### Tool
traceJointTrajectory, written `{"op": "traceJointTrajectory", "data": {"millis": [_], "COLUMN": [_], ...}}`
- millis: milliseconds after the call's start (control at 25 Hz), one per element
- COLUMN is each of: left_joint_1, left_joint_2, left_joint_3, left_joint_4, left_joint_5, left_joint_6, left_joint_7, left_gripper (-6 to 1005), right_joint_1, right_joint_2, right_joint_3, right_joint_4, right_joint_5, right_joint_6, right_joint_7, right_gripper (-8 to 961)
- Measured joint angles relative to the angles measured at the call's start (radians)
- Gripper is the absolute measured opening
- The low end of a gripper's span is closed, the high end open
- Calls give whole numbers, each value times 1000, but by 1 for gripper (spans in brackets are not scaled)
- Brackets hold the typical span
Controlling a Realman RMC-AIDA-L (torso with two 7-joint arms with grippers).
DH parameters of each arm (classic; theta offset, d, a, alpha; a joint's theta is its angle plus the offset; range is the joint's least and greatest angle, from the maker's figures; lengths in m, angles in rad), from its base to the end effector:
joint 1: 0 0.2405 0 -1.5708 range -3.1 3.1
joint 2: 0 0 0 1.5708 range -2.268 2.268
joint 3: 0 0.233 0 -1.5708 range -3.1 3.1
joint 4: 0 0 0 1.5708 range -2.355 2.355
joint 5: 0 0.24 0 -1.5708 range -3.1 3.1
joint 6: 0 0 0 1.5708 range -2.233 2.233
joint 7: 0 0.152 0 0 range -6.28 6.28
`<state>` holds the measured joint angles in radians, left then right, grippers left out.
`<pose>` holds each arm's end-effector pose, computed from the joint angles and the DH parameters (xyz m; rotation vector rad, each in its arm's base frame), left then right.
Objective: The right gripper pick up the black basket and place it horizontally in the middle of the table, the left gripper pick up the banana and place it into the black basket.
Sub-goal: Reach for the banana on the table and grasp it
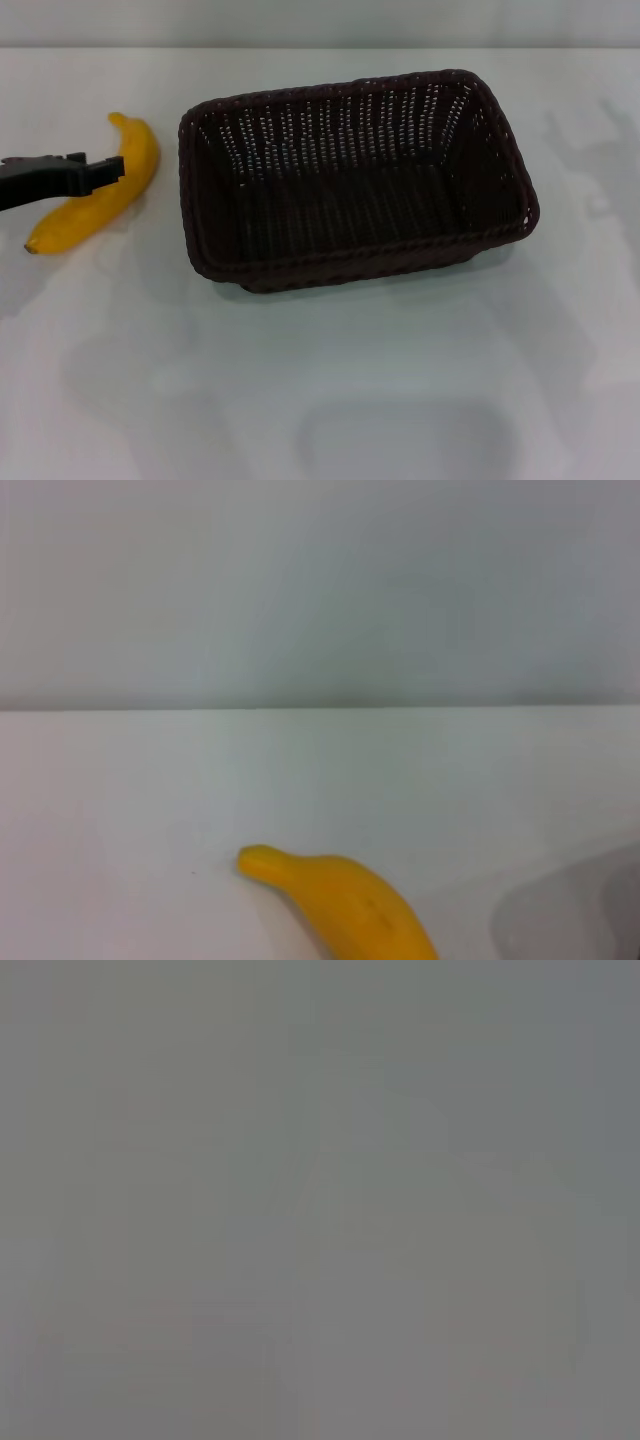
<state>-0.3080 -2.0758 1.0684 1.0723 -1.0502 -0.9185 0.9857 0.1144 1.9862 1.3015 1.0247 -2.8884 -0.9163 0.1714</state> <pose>-0.3017 0.3909 0.0559 -2.0659 -1.1323 -0.3065 0.2141 0.3673 0.0597 -1.5432 0.2778 1.0139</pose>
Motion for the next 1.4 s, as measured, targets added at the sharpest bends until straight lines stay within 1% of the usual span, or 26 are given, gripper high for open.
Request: {"op": "traceJointTrajectory", "data": {"millis": [40, 240, 480, 600, 1040, 1400], "left_joint_1": [3, 4, -6, -10, -34, -39], "left_joint_2": [-1, -2, -1, 0, 1, 1], "left_joint_3": [-7, -10, -5, -4, -2, 0], "left_joint_4": [0, -12, -65, -83, -141, -152], "left_joint_5": [-7, -7, -5, -6, 1, 2], "left_joint_6": [0, 8, 35, 42, 65, 76], "left_joint_7": [-3, -8, 13, 23, 30, 40], "left_gripper": [447, 552, 677, 884, 882, 881], "right_joint_1": [0, -3, -8, -9, -5, -1], "right_joint_2": [0, 0, 2, 2, 2, 1], "right_joint_3": [1, 1, -5, -8, -7, -3], "right_joint_4": [-1, -2, -2, -2, 1, 2], "right_joint_5": [0, 0, 0, 0, 0, 0], "right_joint_6": [0, -7, -8, -9, -4, -2], "right_joint_7": [0, 1, 0, 0, -1, -1], "right_gripper": [795, 795, 794, 794, 794, 793]}}
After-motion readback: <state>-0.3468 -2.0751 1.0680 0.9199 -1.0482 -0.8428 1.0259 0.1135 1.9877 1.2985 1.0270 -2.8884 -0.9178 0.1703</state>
